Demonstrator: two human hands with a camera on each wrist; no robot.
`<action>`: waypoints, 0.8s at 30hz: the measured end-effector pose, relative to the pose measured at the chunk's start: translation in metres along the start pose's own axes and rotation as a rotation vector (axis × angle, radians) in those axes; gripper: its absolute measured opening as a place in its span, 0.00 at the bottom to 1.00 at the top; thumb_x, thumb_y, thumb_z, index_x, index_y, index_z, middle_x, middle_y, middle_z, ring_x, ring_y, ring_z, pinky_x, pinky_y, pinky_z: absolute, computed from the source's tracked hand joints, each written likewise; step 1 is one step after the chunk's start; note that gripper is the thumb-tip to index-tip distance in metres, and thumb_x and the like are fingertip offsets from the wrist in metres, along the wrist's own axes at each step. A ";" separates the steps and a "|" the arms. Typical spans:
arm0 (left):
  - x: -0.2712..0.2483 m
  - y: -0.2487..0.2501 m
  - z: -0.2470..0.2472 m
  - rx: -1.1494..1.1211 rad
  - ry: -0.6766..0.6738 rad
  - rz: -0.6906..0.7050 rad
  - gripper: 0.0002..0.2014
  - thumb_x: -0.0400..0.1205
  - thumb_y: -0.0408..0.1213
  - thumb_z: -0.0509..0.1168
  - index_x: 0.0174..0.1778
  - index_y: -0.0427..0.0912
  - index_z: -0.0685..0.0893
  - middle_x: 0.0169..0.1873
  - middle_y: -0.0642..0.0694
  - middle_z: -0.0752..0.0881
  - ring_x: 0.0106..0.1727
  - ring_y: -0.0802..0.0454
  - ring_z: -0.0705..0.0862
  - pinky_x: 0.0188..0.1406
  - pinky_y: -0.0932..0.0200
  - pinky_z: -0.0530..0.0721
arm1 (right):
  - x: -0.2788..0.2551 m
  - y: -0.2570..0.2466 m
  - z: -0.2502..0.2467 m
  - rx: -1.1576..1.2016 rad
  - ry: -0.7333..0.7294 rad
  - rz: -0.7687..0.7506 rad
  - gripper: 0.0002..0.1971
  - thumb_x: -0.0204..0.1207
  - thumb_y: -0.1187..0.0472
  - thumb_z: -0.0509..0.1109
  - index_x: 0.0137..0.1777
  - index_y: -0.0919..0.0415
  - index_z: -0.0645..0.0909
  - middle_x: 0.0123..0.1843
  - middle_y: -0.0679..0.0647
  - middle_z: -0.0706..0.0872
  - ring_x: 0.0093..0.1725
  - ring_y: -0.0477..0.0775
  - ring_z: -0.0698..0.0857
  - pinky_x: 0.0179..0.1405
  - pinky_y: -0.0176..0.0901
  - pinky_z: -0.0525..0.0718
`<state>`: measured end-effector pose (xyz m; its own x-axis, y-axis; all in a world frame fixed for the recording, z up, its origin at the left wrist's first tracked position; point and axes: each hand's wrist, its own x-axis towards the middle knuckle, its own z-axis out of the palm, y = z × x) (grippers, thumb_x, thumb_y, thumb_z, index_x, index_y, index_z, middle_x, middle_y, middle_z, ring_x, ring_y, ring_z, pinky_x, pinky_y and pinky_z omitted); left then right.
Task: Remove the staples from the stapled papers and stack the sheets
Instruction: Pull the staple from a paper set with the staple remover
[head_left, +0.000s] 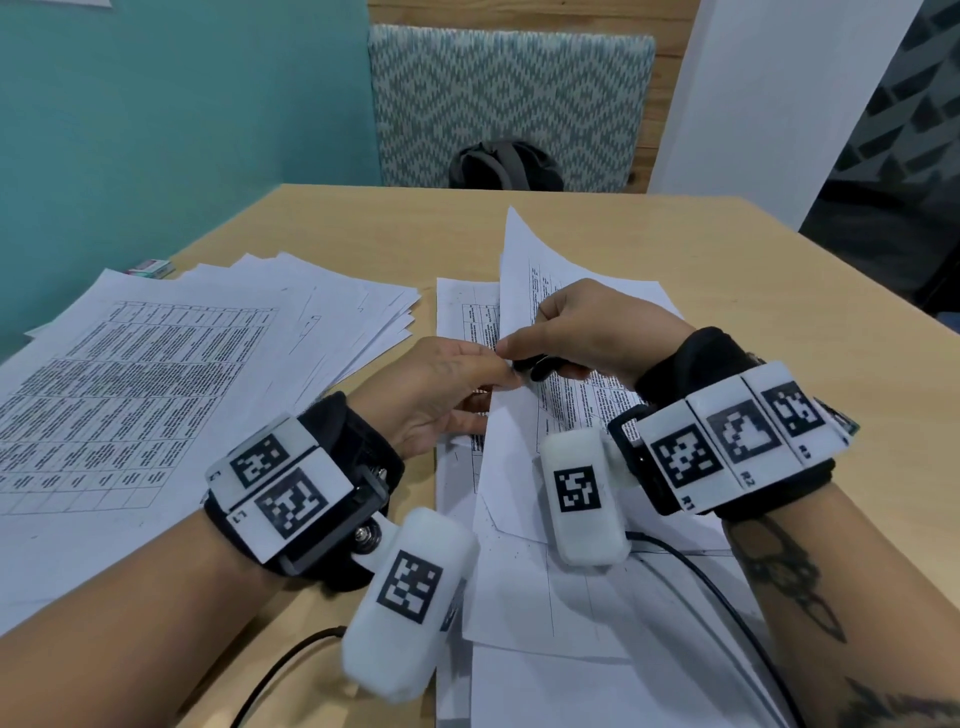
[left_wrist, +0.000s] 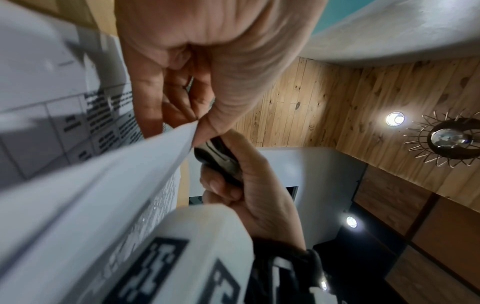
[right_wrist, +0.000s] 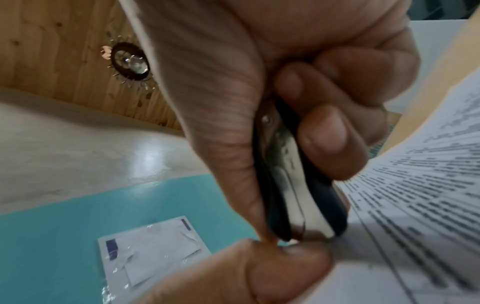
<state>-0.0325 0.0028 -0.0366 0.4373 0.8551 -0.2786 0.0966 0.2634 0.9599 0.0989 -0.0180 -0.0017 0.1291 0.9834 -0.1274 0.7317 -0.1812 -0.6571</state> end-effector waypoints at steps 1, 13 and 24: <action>-0.001 0.000 0.002 -0.005 0.003 -0.002 0.09 0.77 0.22 0.64 0.32 0.37 0.80 0.30 0.45 0.83 0.15 0.61 0.76 0.16 0.70 0.77 | 0.000 -0.001 0.001 0.004 0.008 -0.014 0.16 0.69 0.52 0.75 0.29 0.60 0.73 0.28 0.59 0.81 0.22 0.50 0.68 0.24 0.39 0.64; 0.003 -0.002 -0.001 0.003 0.040 -0.021 0.11 0.77 0.22 0.63 0.29 0.37 0.76 0.30 0.42 0.81 0.19 0.55 0.80 0.16 0.69 0.78 | -0.002 -0.003 -0.006 -0.112 0.165 -0.040 0.17 0.69 0.54 0.73 0.24 0.57 0.74 0.26 0.47 0.84 0.29 0.50 0.78 0.33 0.41 0.75; 0.004 -0.005 -0.004 -0.033 -0.046 -0.007 0.16 0.78 0.19 0.60 0.60 0.33 0.80 0.47 0.37 0.85 0.39 0.48 0.84 0.30 0.62 0.87 | -0.010 0.013 -0.028 -0.045 0.074 0.076 0.17 0.73 0.42 0.69 0.32 0.53 0.84 0.30 0.50 0.84 0.23 0.45 0.74 0.24 0.36 0.67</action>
<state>-0.0352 0.0068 -0.0424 0.4776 0.8317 -0.2832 0.0704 0.2851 0.9559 0.1259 -0.0301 0.0118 0.2329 0.9651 -0.1197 0.7472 -0.2563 -0.6132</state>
